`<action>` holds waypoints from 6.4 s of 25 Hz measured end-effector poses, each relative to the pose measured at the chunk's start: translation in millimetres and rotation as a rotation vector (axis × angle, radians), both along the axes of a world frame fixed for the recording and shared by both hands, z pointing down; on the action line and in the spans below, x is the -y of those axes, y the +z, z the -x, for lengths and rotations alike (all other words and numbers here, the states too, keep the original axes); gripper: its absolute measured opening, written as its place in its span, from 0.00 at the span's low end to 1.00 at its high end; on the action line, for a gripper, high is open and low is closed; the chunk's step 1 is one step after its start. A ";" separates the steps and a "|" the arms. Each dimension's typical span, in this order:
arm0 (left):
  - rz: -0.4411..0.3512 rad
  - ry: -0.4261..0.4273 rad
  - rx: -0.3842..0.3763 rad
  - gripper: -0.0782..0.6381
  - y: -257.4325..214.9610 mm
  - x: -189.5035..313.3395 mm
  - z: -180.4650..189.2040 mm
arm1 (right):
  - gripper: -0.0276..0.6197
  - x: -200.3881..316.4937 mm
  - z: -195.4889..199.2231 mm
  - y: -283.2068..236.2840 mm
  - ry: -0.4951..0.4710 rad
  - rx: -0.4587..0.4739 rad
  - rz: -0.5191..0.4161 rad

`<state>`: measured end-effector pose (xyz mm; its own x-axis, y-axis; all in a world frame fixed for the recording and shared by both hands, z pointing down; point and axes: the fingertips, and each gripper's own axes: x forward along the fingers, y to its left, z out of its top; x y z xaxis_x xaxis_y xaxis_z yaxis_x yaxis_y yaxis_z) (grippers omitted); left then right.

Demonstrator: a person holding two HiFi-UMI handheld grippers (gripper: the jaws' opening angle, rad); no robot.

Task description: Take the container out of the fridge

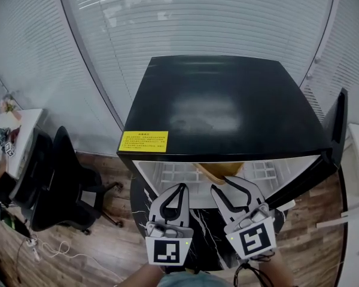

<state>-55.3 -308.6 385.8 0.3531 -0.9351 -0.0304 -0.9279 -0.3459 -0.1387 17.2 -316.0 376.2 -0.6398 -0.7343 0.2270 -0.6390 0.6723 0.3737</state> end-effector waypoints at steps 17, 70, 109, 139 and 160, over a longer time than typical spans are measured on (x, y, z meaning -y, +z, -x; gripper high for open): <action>0.048 0.013 -0.028 0.13 19.2 24.5 7.3 | 0.23 28.8 10.1 29.8 -0.023 -0.201 0.117; -0.049 -0.039 -0.012 0.13 -17.6 -3.2 3.9 | 0.11 -23.4 -14.3 19.9 -0.037 -0.337 0.133; -0.117 -0.101 0.053 0.13 -63.2 -139.5 -52.8 | 0.12 -165.5 -67.6 -15.9 -0.092 -0.233 0.071; -0.164 -0.052 0.011 0.13 -81.8 -125.9 12.3 | 0.11 -147.1 -0.4 -33.2 0.030 -0.172 0.027; -0.164 -0.036 0.029 0.13 -81.9 -126.4 16.2 | 0.11 -151.2 5.3 -31.9 0.034 -0.191 0.035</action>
<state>-71.5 -182.2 303.8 0.3227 -0.9303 -0.1744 -0.9340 -0.2832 -0.2177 11.9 -164.8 344.3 -0.5575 -0.7444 0.3675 -0.5813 0.6660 0.4675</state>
